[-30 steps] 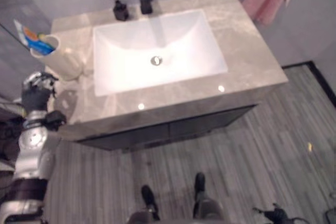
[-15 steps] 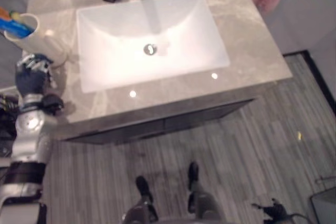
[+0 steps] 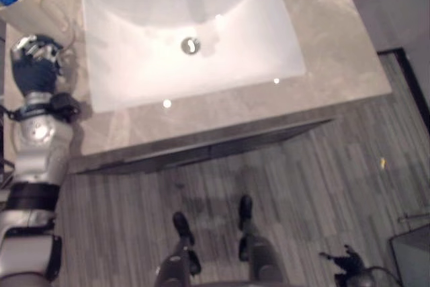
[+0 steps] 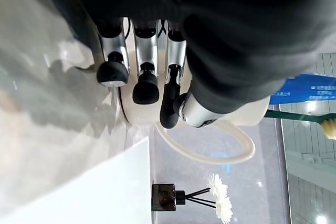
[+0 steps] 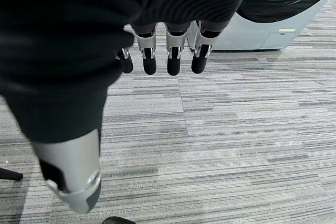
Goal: Put brush and paste in cup on sink, flatten towel.
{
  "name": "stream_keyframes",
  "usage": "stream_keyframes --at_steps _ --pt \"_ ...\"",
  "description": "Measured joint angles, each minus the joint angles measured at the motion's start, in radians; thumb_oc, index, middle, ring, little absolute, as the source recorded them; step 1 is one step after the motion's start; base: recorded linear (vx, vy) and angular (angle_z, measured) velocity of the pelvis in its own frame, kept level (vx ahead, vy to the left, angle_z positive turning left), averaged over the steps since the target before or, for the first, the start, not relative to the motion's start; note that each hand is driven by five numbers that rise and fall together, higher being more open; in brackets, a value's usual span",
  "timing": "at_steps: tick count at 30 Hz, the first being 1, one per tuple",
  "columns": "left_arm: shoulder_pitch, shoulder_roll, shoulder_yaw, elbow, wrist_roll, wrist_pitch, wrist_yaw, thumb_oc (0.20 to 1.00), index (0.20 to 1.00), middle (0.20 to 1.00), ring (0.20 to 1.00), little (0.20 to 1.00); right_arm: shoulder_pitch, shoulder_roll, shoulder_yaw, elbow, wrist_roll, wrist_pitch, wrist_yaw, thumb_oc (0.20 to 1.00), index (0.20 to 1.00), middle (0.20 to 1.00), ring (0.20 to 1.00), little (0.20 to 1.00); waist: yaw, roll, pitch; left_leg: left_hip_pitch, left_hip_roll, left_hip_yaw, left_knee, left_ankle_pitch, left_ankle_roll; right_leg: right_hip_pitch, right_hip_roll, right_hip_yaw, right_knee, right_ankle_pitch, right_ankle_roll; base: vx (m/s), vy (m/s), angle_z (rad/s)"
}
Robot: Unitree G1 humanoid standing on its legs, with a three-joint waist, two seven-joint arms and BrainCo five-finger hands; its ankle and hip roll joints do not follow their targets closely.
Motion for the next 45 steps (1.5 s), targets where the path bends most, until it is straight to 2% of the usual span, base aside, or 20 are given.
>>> stream_keyframes --at_steps 8,16,19,25,30,34,38,45 --pt "-0.042 0.019 -0.007 0.019 0.000 -0.011 0.013 0.200 0.200 0.200 0.200 0.200 -0.016 0.000 0.017 -0.003 0.000 -0.002 -0.001 1.000 1.000 1.000 1.000 1.000 -0.005 -0.015 0.010 0.000 0.002 0.023 0.000 0.000 0.000 -0.013 0.005 0.017 0.000 0.005 -0.002 0.01 -0.003 -0.08" --pt "-0.122 0.051 -0.049 0.107 -0.001 -0.013 0.022 0.200 0.200 0.200 0.200 0.200 -0.020 0.000 0.019 0.001 0.000 -0.004 0.000 1.000 1.000 1.000 1.000 1.000 -0.013 -0.016 0.010 -0.009 0.003 0.021 0.000 0.000 0.000 -0.021 0.005 0.016 0.000 0.005 -0.002 0.00 0.000 0.00" --pt "-0.149 0.081 -0.049 0.129 -0.010 -0.014 0.023 0.200 0.200 0.200 0.200 0.200 -0.021 -0.001 0.022 -0.001 0.001 -0.004 0.000 1.000 1.000 1.000 1.000 1.000 -0.017 -0.016 0.010 -0.029 0.003 0.021 0.000 0.002 -0.002 -0.041 0.005 0.016 0.000 0.006 -0.004 0.00 0.000 0.00" --pt "-0.170 0.092 -0.050 0.152 -0.020 -0.015 0.022 0.200 0.200 0.200 0.200 0.200 -0.023 0.000 0.035 -0.001 0.031 -0.007 0.000 1.000 1.000 1.000 1.000 1.000 -0.019 -0.016 0.011 -0.032 0.005 0.016 0.000 0.002 -0.002 -0.044 0.006 0.015 0.000 0.006 -0.004 0.01 -0.001 0.00" --pt "-0.088 0.093 -0.043 0.093 -0.019 -0.015 0.016 0.200 0.200 0.200 0.200 0.200 -0.034 0.000 0.036 -0.001 0.031 -0.006 0.000 1.000 1.000 1.000 1.000 1.000 -0.017 -0.014 0.012 -0.009 0.005 0.015 0.000 0.002 -0.002 -0.022 0.005 0.015 0.000 0.006 -0.004 0.01 -0.001 0.00" --pt "0.064 0.074 -0.041 0.006 -0.018 -0.009 -0.010 0.200 0.200 0.200 0.200 0.200 -0.037 -0.001 0.035 0.000 0.030 -0.004 0.000 1.000 1.000 1.000 1.000 1.000 -0.013 -0.010 0.014 0.045 0.007 -0.005 0.000 0.001 -0.002 0.034 0.004 0.011 0.000 0.001 -0.003 -0.01 -0.004 0.03" --pt "0.184 0.064 -0.014 -0.059 -0.019 -0.006 -0.034 0.200 0.200 0.200 0.200 0.200 -0.030 -0.001 0.033 0.006 0.029 -0.002 0.000 1.000 1.000 1.000 1.000 1.000 0.009 -0.004 0.013 0.059 0.009 -0.016 -0.001 0.002 -0.003 0.054 0.003 0.003 -0.007 0.002 -0.004 0.00 0.003 0.06" --pt "0.208 0.084 0.049 -0.062 -0.019 -0.005 -0.047 0.200 0.200 0.200 0.200 0.200 -0.025 -0.002 0.033 0.007 0.027 -0.001 0.001 1.000 1.000 1.000 1.000 1.000 0.019 0.012 0.002 0.057 0.005 -0.032 0.000 0.006 -0.005 0.060 0.000 -0.004 -0.005 0.004 -0.004 -0.03 0.005 0.06"
